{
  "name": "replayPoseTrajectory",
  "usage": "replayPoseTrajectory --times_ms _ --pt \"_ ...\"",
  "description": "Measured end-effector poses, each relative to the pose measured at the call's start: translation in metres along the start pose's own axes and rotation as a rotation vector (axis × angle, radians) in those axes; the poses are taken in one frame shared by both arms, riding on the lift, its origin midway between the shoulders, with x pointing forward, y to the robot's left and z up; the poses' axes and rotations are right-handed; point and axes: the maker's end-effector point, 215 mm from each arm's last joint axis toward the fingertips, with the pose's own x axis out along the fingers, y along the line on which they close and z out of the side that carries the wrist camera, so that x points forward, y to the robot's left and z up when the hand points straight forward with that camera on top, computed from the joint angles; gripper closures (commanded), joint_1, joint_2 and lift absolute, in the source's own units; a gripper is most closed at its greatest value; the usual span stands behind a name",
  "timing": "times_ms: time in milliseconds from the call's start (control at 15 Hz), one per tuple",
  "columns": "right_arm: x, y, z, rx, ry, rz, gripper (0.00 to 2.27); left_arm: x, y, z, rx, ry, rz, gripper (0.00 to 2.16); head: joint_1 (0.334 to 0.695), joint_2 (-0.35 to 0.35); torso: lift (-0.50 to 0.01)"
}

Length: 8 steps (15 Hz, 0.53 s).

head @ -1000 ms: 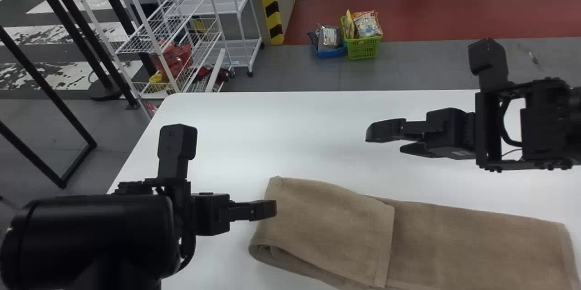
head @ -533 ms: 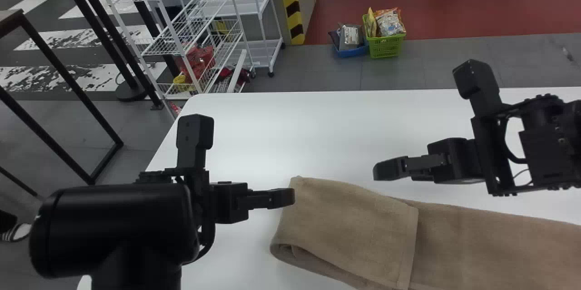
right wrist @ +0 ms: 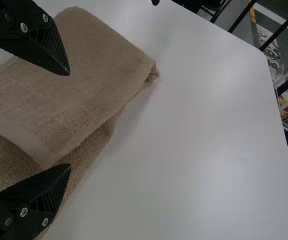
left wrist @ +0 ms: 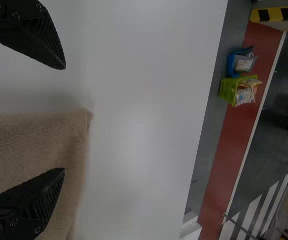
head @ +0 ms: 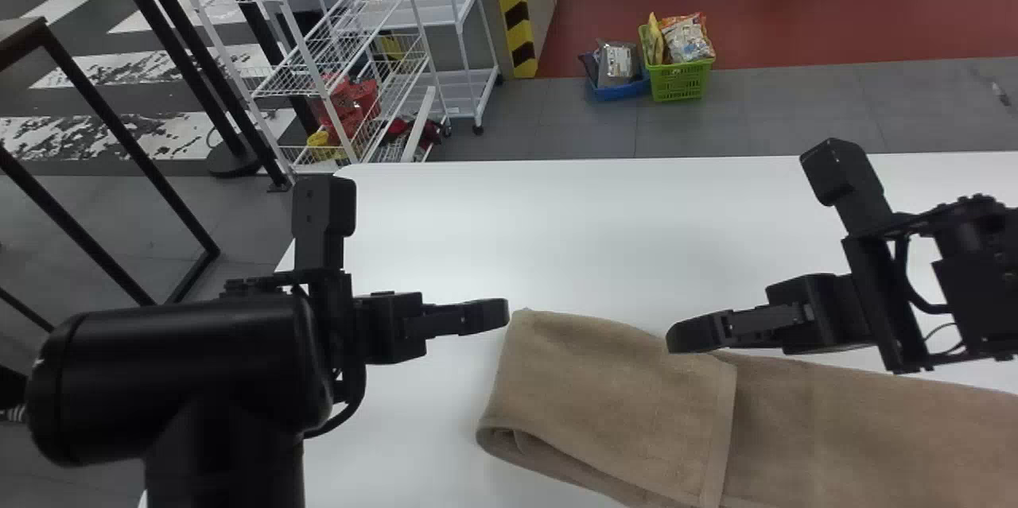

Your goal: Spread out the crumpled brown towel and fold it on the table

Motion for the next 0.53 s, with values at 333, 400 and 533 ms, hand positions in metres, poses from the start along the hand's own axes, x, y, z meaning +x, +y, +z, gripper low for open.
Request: replayPoseTrajectory --times_ms 333,400,533 --pt "0.004 -0.01 -0.011 0.022 0.027 -0.009 0.29 -0.003 0.003 0.005 -0.01 -0.015 -0.004 0.09 0.695 0.272 -0.127" --pt "0.005 -0.011 -0.013 0.025 0.03 -0.009 0.29 -0.003 0.003 0.007 -0.011 -0.017 -0.005 0.09 0.695 0.272 -0.127" --pt "0.005 -0.012 -0.016 0.032 0.033 -0.007 0.36 -0.003 0.003 0.008 -0.01 -0.02 -0.006 0.09 0.695 0.27 -0.127"
